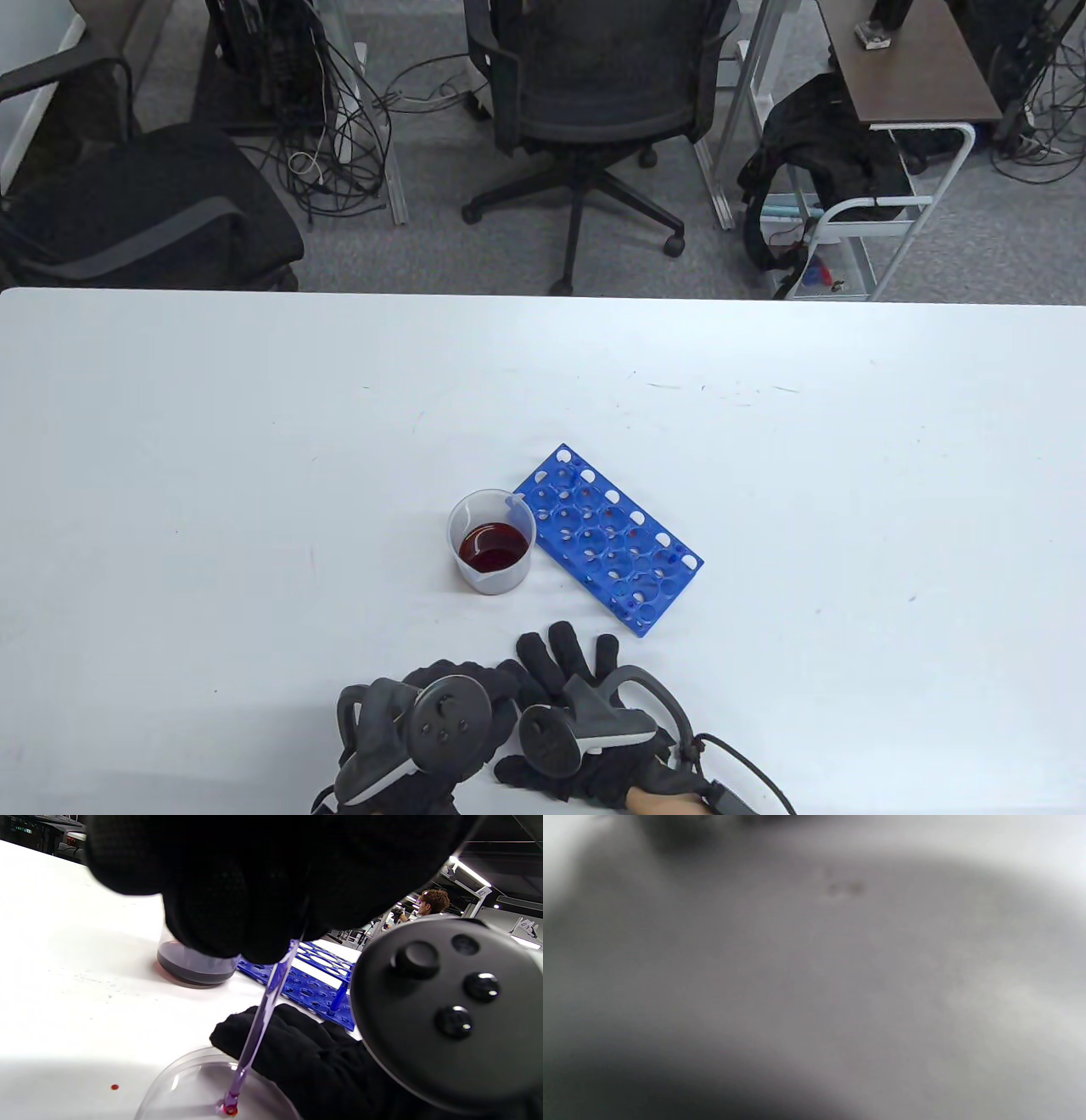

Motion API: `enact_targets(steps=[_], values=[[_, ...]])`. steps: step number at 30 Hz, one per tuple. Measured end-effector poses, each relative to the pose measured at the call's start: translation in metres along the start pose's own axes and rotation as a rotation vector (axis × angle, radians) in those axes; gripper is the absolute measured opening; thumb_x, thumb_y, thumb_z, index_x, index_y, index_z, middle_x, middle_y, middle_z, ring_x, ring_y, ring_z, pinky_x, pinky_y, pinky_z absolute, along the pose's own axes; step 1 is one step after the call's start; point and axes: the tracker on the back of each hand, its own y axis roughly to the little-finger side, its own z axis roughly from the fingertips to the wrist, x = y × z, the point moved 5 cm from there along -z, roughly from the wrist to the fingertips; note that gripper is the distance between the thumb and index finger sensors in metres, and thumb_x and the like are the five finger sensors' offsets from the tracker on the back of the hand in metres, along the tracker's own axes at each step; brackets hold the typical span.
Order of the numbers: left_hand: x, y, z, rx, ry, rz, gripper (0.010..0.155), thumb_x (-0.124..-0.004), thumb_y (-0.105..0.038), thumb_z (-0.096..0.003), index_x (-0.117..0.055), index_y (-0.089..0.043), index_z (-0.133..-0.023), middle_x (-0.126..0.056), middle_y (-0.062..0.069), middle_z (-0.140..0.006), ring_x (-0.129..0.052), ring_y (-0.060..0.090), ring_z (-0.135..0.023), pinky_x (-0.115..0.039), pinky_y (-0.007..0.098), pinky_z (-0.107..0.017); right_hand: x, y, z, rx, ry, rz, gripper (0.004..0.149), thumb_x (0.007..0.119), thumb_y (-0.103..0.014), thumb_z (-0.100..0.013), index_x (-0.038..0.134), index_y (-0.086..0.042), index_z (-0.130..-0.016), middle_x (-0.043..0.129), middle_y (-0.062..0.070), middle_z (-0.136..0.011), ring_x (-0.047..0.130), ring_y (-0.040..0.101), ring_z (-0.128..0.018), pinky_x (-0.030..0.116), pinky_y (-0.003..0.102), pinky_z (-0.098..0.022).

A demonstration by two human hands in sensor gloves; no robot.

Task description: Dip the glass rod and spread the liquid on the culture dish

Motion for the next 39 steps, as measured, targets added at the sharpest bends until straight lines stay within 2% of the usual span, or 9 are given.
enact_targets(steps=[9,21,27,30,33,35,37,39], values=[[0.007,0.003,0.005,-0.013,-0.021,0.05,0.036,-0.095,-0.045,-0.0433,-0.099,-0.023,-0.071,-0.108,0.002,-0.066,-0.11,0.028,-0.048,-0.094,0.039,-0.04,0.0,0.0,0.0,-0.001,0.0,-0.005,0.099,0.026,-0.075,-0.055,-0.028,-0.007,-0.102,-0.025,0.031,-0.106,-0.019,0.062,-0.092,0.005,0.086,-0.055],[0.045,0.022,0.031,-0.023,-0.153,0.22,0.036,-0.093,-0.045,-0.0448,-0.099,-0.021,-0.071,-0.107,0.003,-0.064,-0.109,0.028,-0.046,-0.093,0.04,-0.039,0.0,0.0,0.0,-0.001,0.0,-0.005,0.099,0.026,-0.075,-0.056,-0.028,-0.007,-0.102,-0.025,0.031,-0.106,-0.019,0.062,-0.092,0.005,0.086,-0.055],[0.044,0.024,0.033,-0.026,-0.146,0.224,0.036,-0.093,-0.045,-0.0449,-0.099,-0.021,-0.071,-0.107,0.003,-0.064,-0.109,0.029,-0.046,-0.093,0.04,-0.039,-0.004,0.001,0.001,-0.019,0.018,-0.035,0.101,0.03,-0.077,-0.055,-0.024,-0.007,-0.104,-0.022,0.031,-0.108,-0.017,0.062,-0.093,0.006,0.086,-0.055],[0.041,0.024,0.032,-0.024,-0.137,0.217,0.036,-0.093,-0.045,-0.0449,-0.098,-0.021,-0.071,-0.106,0.003,-0.065,-0.109,0.029,-0.046,-0.093,0.04,-0.039,-0.02,0.01,0.009,-0.06,0.111,-0.219,0.104,0.039,-0.078,-0.053,-0.01,-0.006,-0.11,-0.006,0.031,-0.115,-0.006,0.06,-0.099,0.009,0.085,-0.057],[0.038,0.024,0.031,-0.021,-0.127,0.211,0.036,-0.094,-0.045,-0.0447,-0.099,-0.021,-0.071,-0.106,0.003,-0.064,-0.109,0.029,-0.046,-0.093,0.04,-0.039,-0.033,0.021,0.022,-0.09,0.165,-0.395,0.107,0.045,-0.078,-0.052,-0.004,-0.004,-0.113,0.006,0.035,-0.117,0.005,0.06,-0.103,0.014,0.084,-0.06],[0.037,0.025,0.03,-0.018,-0.12,0.209,0.036,-0.093,-0.045,-0.0448,-0.098,-0.021,-0.071,-0.106,0.003,-0.065,-0.109,0.029,-0.046,-0.093,0.04,-0.039,-0.049,0.025,0.038,-0.105,0.295,-0.426,0.108,0.051,-0.079,-0.052,0.009,-0.004,-0.117,0.02,0.035,-0.119,0.022,0.06,-0.106,0.026,0.083,-0.064],[0.034,0.024,0.029,-0.018,-0.111,0.203,0.036,-0.093,-0.045,-0.0448,-0.098,-0.021,-0.071,-0.106,0.003,-0.065,-0.108,0.029,-0.046,-0.093,0.04,-0.039,-0.066,0.024,0.055,-0.099,0.443,-0.395,0.105,0.056,-0.078,-0.051,0.032,-0.002,-0.118,0.041,0.031,-0.118,0.044,0.057,-0.105,0.039,0.079,-0.067],[0.032,0.022,0.028,-0.019,-0.102,0.196,0.036,-0.093,-0.045,-0.045,-0.098,-0.021,-0.072,-0.106,0.003,-0.065,-0.108,0.029,-0.046,-0.093,0.04,-0.039,-0.083,0.017,0.071,-0.077,0.61,-0.333,0.1,0.061,-0.076,-0.05,0.044,-0.001,-0.114,0.061,0.026,-0.109,0.069,0.047,-0.092,0.063,0.067,-0.065]])
